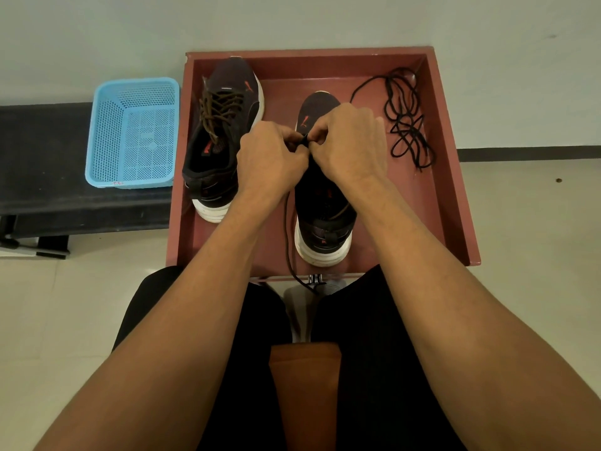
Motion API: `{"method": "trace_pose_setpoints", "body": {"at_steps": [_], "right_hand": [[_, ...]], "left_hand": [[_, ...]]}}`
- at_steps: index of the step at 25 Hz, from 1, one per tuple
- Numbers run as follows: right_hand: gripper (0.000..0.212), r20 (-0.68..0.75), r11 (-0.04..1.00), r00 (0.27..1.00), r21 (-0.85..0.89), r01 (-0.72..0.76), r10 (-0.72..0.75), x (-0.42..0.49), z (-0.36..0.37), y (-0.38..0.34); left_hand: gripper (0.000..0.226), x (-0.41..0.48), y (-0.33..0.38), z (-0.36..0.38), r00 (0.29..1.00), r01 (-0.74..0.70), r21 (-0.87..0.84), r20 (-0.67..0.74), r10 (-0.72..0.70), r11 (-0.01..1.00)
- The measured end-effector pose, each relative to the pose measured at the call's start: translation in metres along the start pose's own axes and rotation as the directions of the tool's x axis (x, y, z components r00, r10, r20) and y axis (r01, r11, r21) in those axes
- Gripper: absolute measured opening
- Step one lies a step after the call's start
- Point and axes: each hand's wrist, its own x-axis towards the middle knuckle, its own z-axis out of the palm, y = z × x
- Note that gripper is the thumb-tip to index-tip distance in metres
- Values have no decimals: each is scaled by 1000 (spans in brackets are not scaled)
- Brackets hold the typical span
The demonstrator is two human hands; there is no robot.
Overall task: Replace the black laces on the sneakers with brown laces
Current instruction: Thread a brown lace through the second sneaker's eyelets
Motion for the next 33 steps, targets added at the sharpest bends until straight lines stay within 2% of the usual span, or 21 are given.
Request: {"method": "trace_pose_setpoints", "body": {"at_steps": [5,8,12,15,17,19,22,25,27,30,32,33], "right_hand": [[5,-33,998,999,64,5,-3,-2,0,0],[19,-60,979,998,200,-25,38,-4,-1,-1],[26,-35,961,999,278,-1,11,-1,1,6],[25,25,948,1000,317,9,-18,0,0,12],[18,41,926,999,377,10,-27,0,-7,16],[8,-3,898,999,439,-33,38,0,-18,24],[15,-34,855,968,477,-201,247,-3,-25,55],[13,158,796,923,468,-383,352,-9,-24,76],[17,307,762,888,463,-454,342,-12,-25,74],[21,343,782,882,429,-452,322,-12,-29,68],[17,366,750,875,468,-468,318,-14,-34,66],[12,392,732,868,487,-477,305,-15,-37,65]], "left_hand": [[26,0,2,-1,1000,-16,-5,17,16,1000],[22,4,0,0,999,7,-31,36,-6,1000],[20,13,-8,3,995,96,-174,29,-93,980],[11,15,-10,5,998,69,-110,-3,-69,992],[7,16,-9,7,998,55,-94,-22,-57,994],[7,16,-10,7,997,63,-89,-32,-66,994],[11,17,-10,7,994,107,-69,-26,-109,992],[24,17,-7,7,988,154,-84,-17,-156,984],[24,16,-7,8,985,169,-73,-7,-170,983],[9,16,-8,7,989,148,-127,13,-148,981],[2,15,-8,2,995,101,-170,6,-101,980],[6,14,-8,1,998,61,-136,2,-62,989]]}}
